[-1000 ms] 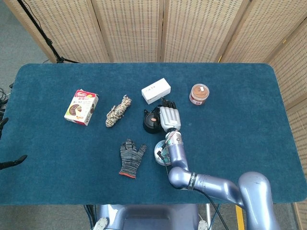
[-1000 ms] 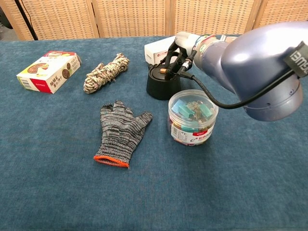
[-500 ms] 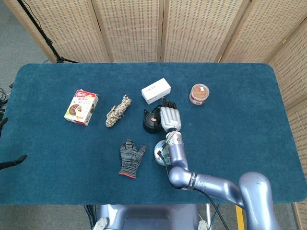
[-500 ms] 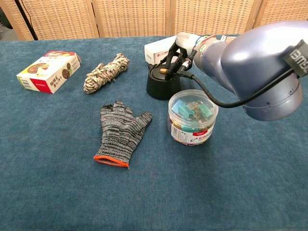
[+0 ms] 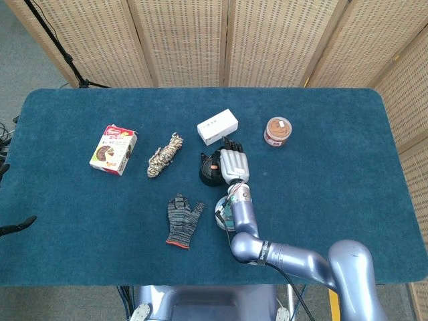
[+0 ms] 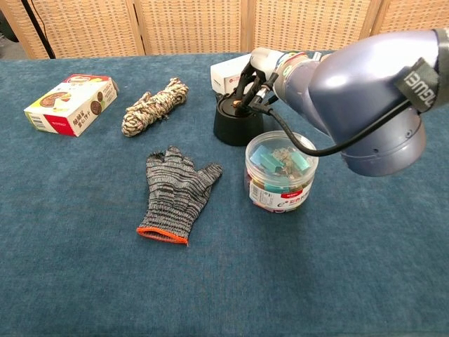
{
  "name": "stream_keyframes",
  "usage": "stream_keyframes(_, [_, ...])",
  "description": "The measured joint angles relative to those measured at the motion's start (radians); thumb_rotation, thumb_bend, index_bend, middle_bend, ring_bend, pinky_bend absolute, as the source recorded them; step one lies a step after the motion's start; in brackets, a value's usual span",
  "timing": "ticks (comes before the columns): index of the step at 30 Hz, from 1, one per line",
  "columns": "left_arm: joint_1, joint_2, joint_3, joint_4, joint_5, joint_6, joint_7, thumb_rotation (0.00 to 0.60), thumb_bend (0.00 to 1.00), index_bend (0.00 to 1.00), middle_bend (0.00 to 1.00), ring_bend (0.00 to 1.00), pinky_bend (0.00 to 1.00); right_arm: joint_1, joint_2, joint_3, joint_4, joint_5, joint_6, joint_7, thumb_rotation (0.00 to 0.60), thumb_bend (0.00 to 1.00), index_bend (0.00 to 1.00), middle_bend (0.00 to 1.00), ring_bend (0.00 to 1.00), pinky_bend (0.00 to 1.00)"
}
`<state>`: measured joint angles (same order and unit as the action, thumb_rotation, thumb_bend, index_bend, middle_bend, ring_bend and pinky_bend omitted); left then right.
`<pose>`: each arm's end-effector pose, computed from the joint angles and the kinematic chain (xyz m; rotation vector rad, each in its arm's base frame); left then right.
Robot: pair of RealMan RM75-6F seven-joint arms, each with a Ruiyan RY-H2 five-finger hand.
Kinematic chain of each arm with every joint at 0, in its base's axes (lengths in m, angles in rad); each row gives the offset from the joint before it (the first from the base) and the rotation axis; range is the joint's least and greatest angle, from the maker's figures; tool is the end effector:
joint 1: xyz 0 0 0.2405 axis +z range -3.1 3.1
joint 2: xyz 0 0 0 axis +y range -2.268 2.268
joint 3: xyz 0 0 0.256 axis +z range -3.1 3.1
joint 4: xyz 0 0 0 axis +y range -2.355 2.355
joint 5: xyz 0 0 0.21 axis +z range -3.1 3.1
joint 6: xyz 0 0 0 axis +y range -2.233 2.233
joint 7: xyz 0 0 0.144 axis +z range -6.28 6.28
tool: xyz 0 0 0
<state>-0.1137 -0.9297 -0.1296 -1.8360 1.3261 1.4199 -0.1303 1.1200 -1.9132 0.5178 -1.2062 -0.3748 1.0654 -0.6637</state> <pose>-0.2895 0.2012 0.2067 -1.2040 -1.0690 -1.0033 -0.0325 -0.4085 -0.0739 1.4754 -1.3126 0.8930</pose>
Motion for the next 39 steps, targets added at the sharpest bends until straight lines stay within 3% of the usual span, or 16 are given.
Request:
stream_keyframes(10, [0.000, 0.001, -0.001, 0.002, -0.004, -0.002, -0.002, 0.600, 0.00, 0.00, 0.00, 0.00, 0.00, 0.009, -0.017, 0.004, 0.038, 0.001, -0.006, -0.004, 0.600, 0.44, 0.58, 0.00, 0.00, 0.00])
stream_keyframes(22, [-0.001, 0.003, -0.001, 0.001, -0.004, -0.004, -0.003, 0.600, 0.00, 0.00, 0.00, 0.00, 0.00, 0.004, -0.015, 0.005, 0.027, -0.034, 0.004, 0.008, 0.600, 0.45, 0.61, 0.00, 0.00, 0.00])
stream_keyframes(39, [0.001, 0.010, 0.007, 0.000, 0.015, -0.005, -0.019, 0.600, 0.00, 0.00, 0.00, 0.00, 0.00, -0.040, 0.108, 0.030, -0.244, -0.130, 0.111, 0.027, 0.600, 0.45, 0.62, 0.00, 0.00, 0.00])
